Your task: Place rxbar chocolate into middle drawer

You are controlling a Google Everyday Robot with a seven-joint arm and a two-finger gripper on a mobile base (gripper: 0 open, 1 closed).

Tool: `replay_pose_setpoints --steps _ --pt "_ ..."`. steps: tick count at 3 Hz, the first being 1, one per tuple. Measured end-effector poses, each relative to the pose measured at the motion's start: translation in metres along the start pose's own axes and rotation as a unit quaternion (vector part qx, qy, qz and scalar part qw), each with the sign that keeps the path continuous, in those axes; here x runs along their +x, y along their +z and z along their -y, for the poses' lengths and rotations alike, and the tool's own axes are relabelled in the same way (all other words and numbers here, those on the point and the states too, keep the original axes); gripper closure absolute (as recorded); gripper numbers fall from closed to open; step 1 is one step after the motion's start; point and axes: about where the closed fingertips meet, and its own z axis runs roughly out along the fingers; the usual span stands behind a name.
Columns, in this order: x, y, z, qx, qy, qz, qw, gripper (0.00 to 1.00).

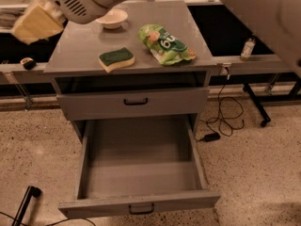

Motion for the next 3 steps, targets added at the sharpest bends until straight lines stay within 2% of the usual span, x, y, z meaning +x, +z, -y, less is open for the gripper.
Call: replay_pose_setpoints --steps 1,2,3 --pt "0.018 -0.015 0.0 0.026 0.035 0.005 0.999 1.0" --pt "0.033 0.001 -0.009 0.002 0.046 0.005 0.9989 1.0" --pt "0.076 0.03 -0.041 -0.037 0.08 0.027 0.9958 1.0"
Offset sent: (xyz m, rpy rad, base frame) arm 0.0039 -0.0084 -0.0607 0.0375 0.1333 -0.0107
